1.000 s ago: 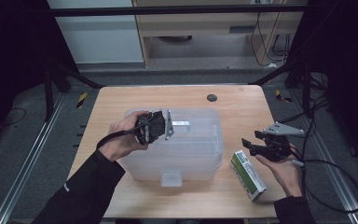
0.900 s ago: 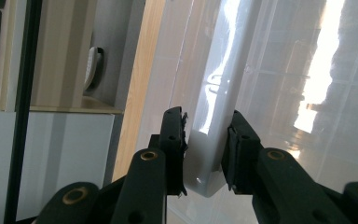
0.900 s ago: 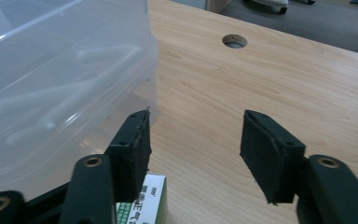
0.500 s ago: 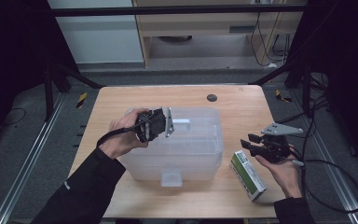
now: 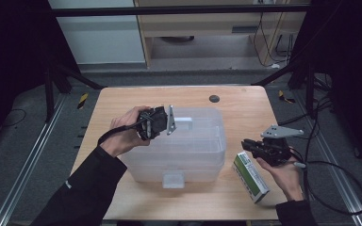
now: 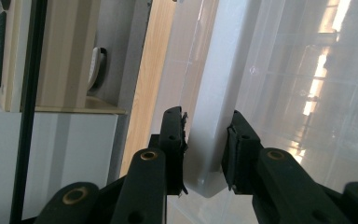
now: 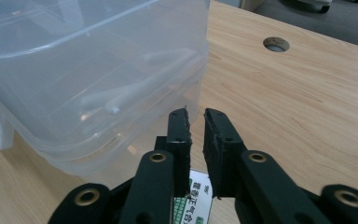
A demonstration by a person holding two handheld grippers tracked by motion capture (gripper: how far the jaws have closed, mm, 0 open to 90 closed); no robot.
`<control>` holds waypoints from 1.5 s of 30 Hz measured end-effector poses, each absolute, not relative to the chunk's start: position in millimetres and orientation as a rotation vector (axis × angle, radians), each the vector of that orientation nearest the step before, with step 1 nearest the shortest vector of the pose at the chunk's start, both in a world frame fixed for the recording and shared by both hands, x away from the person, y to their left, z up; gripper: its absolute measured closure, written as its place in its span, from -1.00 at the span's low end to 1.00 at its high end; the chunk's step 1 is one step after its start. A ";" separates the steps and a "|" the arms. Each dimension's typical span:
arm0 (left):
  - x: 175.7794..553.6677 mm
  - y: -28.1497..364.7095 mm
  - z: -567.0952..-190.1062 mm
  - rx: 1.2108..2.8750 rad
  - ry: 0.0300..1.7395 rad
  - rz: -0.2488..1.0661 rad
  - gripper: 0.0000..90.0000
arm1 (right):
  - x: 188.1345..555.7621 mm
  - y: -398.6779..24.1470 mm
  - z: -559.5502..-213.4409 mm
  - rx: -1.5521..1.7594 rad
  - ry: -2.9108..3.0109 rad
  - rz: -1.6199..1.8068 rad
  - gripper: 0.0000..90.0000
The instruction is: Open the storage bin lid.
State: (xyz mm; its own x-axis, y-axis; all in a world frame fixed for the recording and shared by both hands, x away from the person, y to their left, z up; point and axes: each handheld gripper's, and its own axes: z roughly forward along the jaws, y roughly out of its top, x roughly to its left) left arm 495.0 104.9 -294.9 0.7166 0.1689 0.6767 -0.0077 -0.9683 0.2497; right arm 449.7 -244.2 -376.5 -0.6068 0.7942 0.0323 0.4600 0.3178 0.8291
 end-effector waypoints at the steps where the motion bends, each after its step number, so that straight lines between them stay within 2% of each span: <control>1: 495.3 104.7 -294.7 2.688 0.131 1.092 0.59 | 449.3 -244.3 -376.3 1.114 2.206 1.204 0.87; 6: 497.0 104.6 -293.2 2.692 0.135 1.087 0.59 | 447.9 -242.8 -375.9 1.107 2.227 1.234 1.00; 45: 517.3 103.3 -277.9 2.714 0.138 1.086 0.58 | 444.3 -217.2 -389.1 1.038 2.357 1.239 1.00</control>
State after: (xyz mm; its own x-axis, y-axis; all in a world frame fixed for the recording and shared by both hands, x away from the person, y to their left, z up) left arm 517.3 103.3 -277.9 0.7234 0.1659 0.6702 0.0073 -0.9725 0.2328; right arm 444.3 -217.2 -389.1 -0.7017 0.7082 0.0777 0.4655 0.3732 0.8025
